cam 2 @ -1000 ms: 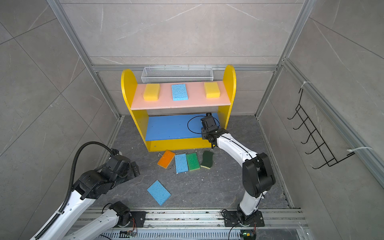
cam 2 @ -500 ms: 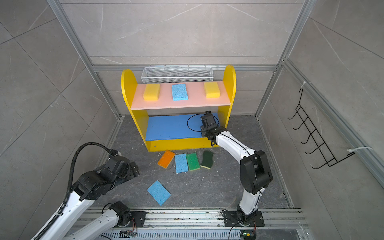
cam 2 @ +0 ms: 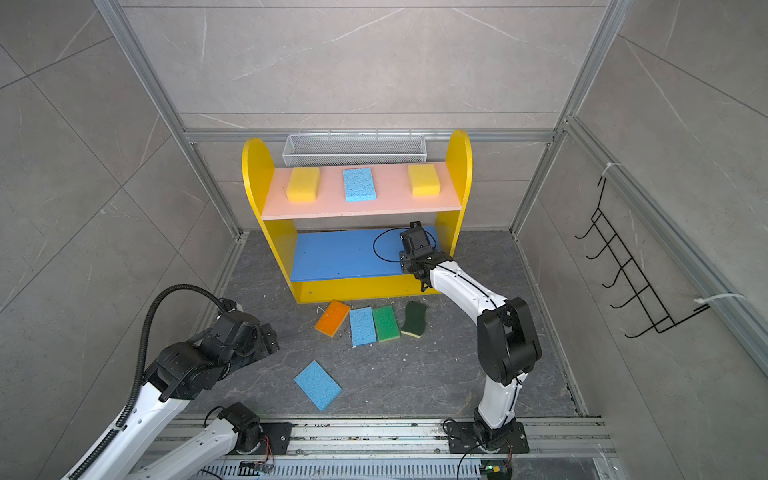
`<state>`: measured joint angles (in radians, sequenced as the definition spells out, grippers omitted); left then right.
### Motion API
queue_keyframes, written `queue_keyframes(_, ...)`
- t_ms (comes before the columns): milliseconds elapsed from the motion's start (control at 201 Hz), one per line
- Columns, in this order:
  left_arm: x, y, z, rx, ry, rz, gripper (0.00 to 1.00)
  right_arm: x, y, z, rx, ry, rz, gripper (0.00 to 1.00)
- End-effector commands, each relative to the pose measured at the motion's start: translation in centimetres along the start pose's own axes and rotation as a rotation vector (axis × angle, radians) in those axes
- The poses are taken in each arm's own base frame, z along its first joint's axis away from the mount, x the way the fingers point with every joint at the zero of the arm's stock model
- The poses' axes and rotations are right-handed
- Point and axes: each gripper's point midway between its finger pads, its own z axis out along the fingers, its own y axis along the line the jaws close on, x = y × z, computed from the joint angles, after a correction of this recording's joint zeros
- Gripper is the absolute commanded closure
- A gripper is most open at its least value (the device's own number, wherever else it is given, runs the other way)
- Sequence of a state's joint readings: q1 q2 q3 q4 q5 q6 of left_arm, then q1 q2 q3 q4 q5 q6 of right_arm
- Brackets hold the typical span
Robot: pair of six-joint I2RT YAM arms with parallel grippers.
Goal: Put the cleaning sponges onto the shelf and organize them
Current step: 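Lower the dark green pad onto the blue shelf and open the right gripper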
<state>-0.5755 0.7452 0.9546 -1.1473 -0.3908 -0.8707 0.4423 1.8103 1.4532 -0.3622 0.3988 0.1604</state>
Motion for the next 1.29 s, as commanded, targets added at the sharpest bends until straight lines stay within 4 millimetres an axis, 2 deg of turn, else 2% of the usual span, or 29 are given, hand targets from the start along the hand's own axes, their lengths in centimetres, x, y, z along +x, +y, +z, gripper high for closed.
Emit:
queue_keyframes(0, -0.5, 0.0, 0.1, -0.003, -0.021, -0.022, 0.11, -0.8, -0.7, -0.1, 0.030, -0.007, -0.003, 0.22)
queue_keyframes(827, 0.1, 0.1, 0.3, 0.004, -0.009, -0.031, 0.11, -0.9, -1.2, -0.5, 0.056, -0.002, -0.024, 0.21)
queue_keyframes(1290, 0.7, -0.1, 0.8, 0.001, 0.024, -0.022, 0.11, -1.9, -1.1, -3.5, -0.018, -0.034, 0.022, 0.19)
